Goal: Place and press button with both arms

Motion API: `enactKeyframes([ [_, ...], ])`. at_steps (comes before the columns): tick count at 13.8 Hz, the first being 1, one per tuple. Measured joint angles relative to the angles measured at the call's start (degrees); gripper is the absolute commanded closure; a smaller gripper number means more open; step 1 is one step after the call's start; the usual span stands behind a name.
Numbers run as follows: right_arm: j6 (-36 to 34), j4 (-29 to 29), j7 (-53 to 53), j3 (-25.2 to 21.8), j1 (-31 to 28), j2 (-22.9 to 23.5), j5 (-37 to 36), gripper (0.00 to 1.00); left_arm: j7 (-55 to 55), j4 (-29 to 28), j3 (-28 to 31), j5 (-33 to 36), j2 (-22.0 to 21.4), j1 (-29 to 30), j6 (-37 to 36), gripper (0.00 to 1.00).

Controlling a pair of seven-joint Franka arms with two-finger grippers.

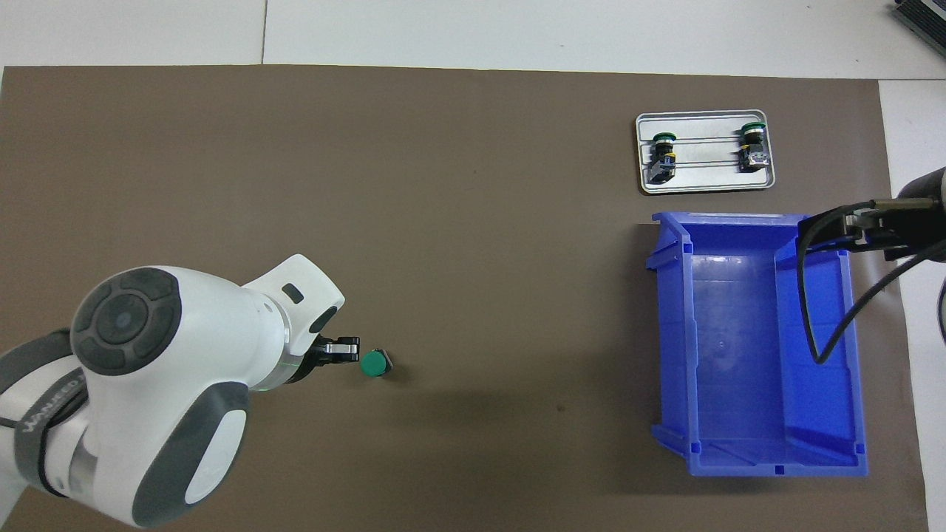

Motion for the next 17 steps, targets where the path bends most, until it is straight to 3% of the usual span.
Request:
enactKeyframes([
  [3,0.00,0.00,0.00,0.00,0.00,0.00,0.00,0.00,-4.16,-3.19,-0.13,0.81,1.83,-2.64,6.43,1.00],
  [9,0.00,0.00,0.00,0.00,0.00,0.00,0.00,0.00,-11.39,-6.10,-0.27,6.42,5.63,-5.81,12.27,1.00],
  [17,0.00,0.00,0.00,0.00,0.00,0.00,0.00,0.00,-12.32,-9.63,-0.28,6.53,5.99,-6.28,17.50,1.00],
])
